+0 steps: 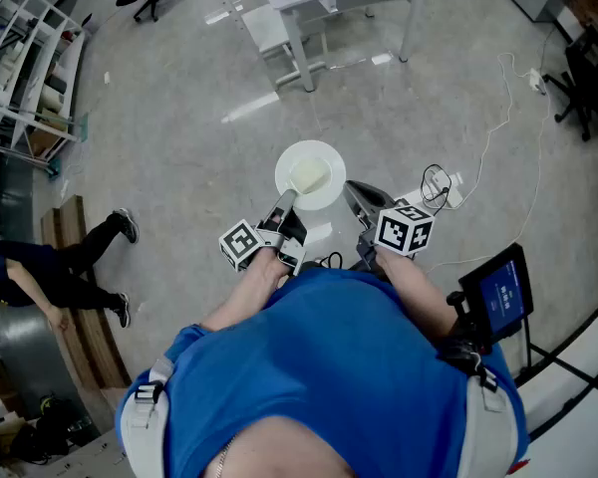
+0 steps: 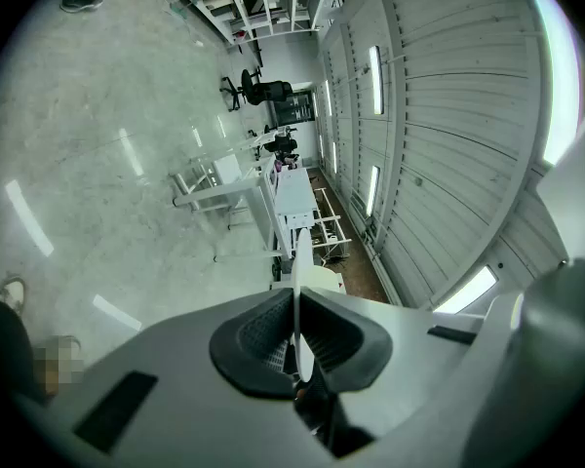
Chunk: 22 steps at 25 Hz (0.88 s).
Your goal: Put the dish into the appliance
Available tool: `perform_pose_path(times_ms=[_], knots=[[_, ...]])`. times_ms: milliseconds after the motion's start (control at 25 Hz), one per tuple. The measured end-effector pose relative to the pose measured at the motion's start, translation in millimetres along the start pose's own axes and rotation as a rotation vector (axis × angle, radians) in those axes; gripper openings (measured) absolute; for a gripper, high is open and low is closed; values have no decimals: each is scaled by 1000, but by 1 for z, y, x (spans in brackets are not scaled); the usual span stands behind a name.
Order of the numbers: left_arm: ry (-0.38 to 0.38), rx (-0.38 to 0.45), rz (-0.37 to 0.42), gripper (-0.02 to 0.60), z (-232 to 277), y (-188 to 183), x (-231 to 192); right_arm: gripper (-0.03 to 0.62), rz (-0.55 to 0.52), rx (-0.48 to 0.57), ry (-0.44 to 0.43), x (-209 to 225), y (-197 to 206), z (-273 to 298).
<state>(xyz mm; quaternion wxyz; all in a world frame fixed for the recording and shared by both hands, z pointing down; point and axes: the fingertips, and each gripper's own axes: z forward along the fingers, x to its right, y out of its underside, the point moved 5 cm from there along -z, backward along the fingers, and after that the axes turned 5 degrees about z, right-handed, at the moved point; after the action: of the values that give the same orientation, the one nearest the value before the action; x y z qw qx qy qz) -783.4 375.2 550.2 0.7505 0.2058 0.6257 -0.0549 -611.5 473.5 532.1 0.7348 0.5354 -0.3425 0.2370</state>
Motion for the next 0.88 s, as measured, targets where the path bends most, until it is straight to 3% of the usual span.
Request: perform_pose_path(times_ms=[480, 600, 880], knots=[[29, 2, -23, 18, 11, 4, 2, 2, -14, 4, 1, 7, -2, 0], [4, -2, -8, 18, 11, 4, -4, 2, -35, 8, -3, 8, -4, -2], [0, 5, 3, 18, 61, 43, 24, 2, -30, 20, -18, 45, -51, -41]])
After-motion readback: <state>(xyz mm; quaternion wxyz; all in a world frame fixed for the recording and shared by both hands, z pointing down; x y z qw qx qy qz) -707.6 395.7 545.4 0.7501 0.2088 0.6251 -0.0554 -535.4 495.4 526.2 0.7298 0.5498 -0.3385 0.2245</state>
